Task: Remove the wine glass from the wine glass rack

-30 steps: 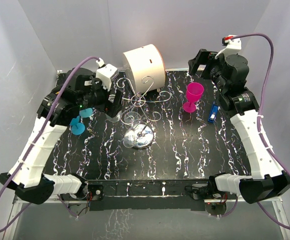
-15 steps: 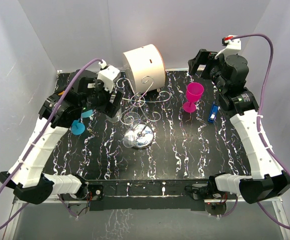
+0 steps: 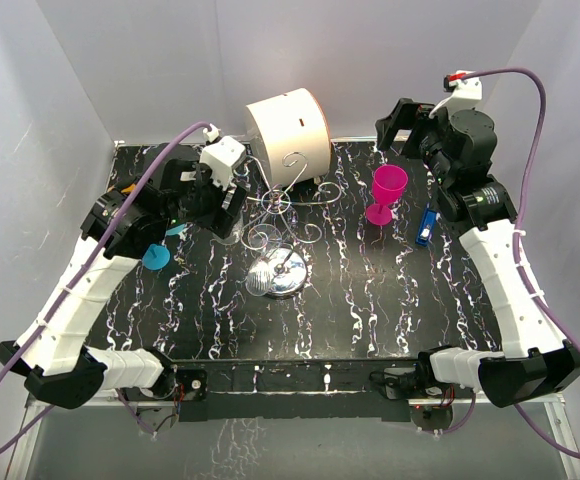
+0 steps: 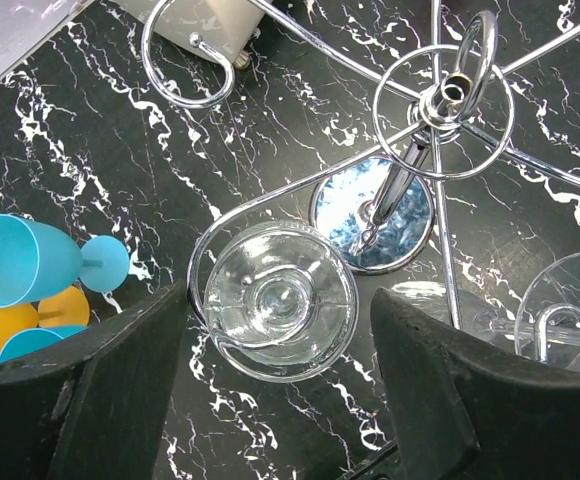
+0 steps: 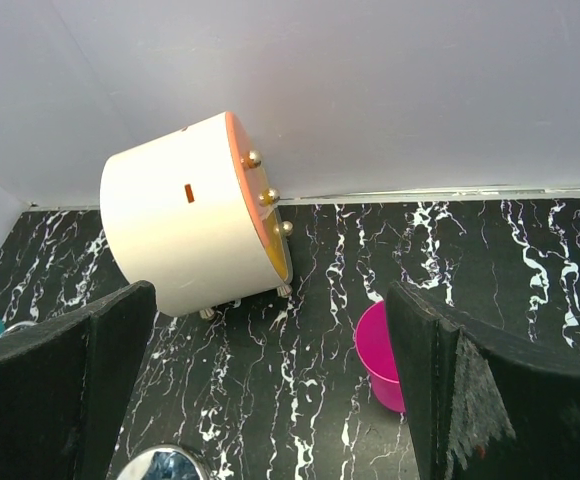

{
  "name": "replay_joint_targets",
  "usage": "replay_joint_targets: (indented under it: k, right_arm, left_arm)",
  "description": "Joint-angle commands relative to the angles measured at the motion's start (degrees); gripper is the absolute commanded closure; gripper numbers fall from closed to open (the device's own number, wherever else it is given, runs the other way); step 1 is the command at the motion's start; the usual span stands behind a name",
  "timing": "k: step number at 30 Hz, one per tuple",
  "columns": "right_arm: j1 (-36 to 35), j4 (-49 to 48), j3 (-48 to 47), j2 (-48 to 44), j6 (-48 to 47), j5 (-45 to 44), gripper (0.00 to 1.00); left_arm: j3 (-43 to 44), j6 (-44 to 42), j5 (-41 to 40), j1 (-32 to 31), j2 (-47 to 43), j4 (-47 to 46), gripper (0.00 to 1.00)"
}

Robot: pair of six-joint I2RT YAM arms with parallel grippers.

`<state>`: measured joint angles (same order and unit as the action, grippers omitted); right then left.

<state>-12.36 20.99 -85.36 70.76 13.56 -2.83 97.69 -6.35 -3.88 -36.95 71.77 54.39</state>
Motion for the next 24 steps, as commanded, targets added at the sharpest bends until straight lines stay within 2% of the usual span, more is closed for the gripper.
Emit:
replay_joint_targets:
  k: [1, 6, 24]
  right_arm:
    - [0.1, -3.6, -0.1, -1.2, -0.1, 0.5, 0.02]
    - [0.1, -3.7, 0.1, -1.3, -0.1, 0.4, 0.02]
    - [0.1, -3.9, 0.4, -1.4, 0.0, 0.5, 0.02]
  left_arm:
    - [-0.3, -0.4, -1.3, -0.8, -1.1, 1.0, 0.31]
    - [-0.2, -0.5, -2.1, -1.2, -1.3, 1.0, 0.39]
    - [2.7, 0.6, -1.8, -1.7, -0.7, 3.1, 0.53]
